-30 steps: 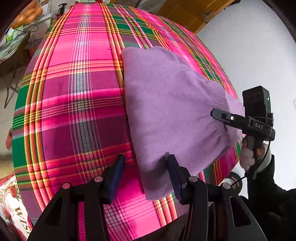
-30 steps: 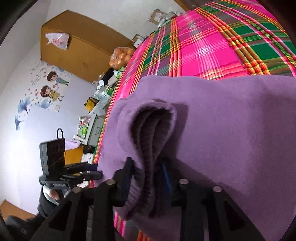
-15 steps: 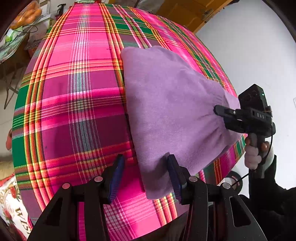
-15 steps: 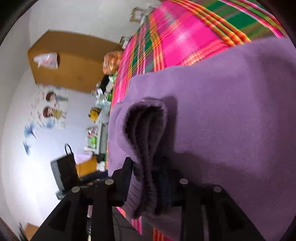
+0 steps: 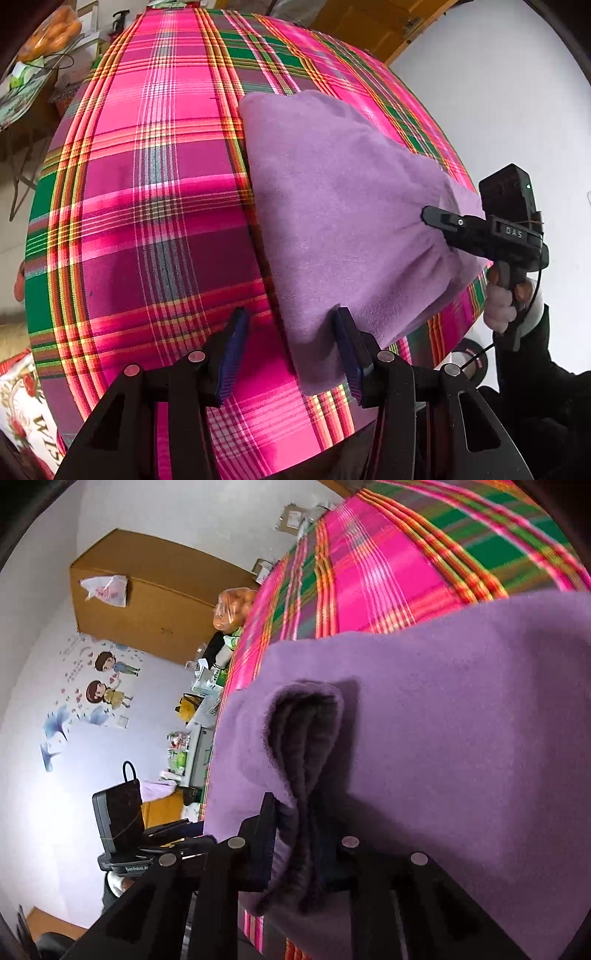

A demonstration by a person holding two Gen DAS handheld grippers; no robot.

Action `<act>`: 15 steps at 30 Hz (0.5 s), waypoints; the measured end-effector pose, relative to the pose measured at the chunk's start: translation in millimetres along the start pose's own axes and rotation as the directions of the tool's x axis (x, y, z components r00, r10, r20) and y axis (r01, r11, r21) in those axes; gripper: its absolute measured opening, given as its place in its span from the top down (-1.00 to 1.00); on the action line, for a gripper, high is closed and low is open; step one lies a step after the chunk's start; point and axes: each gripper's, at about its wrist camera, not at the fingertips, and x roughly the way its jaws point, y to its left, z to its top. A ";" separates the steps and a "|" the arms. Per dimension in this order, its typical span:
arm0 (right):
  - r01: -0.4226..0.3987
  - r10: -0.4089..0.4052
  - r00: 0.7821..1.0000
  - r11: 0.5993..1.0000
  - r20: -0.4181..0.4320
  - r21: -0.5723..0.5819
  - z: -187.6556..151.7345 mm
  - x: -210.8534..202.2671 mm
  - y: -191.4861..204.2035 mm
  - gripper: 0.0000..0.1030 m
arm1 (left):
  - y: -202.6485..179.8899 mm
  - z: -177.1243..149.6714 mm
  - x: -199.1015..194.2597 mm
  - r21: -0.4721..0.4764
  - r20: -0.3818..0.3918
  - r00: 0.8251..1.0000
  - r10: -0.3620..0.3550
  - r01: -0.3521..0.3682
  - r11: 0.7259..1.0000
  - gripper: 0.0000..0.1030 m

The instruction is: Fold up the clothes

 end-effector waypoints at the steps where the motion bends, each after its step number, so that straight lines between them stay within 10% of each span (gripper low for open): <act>1: 0.005 -0.005 1.000 1.000 0.003 -0.012 1.2 -0.1 3.2 0.60 | 1.2 -1.2 -1.6 0.000 0.000 1.000 0.000 0.000 1.000 0.04; 10: -0.037 0.036 0.997 0.999 0.071 0.010 27.3 -1.1 3.7 -0.19 | 1.5 -0.3 -8.6 0.003 0.019 1.000 0.003 -0.003 1.000 0.05; 15: -0.025 0.023 0.999 0.999 0.045 0.046 42.3 7.8 -5.7 0.12 | -2.9 4.5 -9.0 0.006 0.035 0.999 0.004 -0.004 1.000 0.05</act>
